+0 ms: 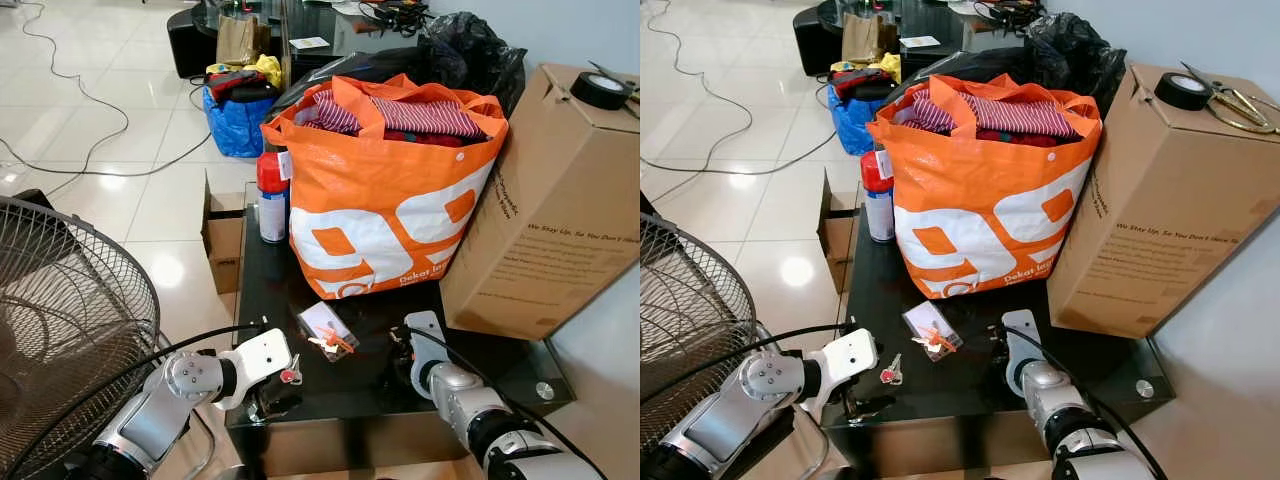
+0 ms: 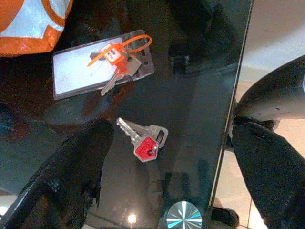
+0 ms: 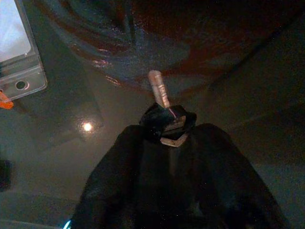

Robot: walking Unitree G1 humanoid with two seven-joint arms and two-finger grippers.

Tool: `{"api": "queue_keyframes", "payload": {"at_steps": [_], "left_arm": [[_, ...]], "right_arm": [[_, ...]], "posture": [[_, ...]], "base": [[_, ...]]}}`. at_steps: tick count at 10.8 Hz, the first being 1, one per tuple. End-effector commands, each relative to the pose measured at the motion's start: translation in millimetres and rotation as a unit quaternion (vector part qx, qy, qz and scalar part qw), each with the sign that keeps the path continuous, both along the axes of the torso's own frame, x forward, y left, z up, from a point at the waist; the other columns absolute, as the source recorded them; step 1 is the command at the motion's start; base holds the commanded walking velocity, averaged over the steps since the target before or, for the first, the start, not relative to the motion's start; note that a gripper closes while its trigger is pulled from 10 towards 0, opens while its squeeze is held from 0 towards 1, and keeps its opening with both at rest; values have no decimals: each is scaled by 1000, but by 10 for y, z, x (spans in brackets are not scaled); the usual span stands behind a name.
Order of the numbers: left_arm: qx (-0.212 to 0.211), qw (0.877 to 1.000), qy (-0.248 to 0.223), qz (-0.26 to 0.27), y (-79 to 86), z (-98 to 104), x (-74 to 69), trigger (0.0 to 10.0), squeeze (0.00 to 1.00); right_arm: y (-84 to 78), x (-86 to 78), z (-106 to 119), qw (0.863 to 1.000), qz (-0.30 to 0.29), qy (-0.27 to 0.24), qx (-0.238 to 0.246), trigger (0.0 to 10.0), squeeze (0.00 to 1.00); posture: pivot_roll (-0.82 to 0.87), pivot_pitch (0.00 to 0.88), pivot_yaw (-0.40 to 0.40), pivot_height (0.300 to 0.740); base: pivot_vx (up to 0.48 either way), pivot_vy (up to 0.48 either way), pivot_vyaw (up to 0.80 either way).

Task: Hang keys on a hook

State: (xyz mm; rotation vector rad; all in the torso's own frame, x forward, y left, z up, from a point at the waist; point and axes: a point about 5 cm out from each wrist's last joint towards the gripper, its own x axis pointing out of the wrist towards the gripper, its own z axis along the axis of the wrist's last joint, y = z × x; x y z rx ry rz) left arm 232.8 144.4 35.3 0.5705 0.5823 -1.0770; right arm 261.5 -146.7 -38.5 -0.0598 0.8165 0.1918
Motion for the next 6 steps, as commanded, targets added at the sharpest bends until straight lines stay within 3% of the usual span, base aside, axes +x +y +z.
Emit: {"api": "queue_keyframes", "payload": {"at_steps": [1,6], "left_arm": [[-8,1000,-7,3,-9,45,13,10000,0],[-2,1000,-4,-2,11,53,9,10000,0]], "right_arm": [[-17,21,13,1000,-6,-3,-3,0,0],[65,-15,-17,1000,-5,-3,4,0,0]], "posture": [[-19,0,-80,740],[-11,0,-69,740]], "base": [[0,0,0],[0,0,0]]}}
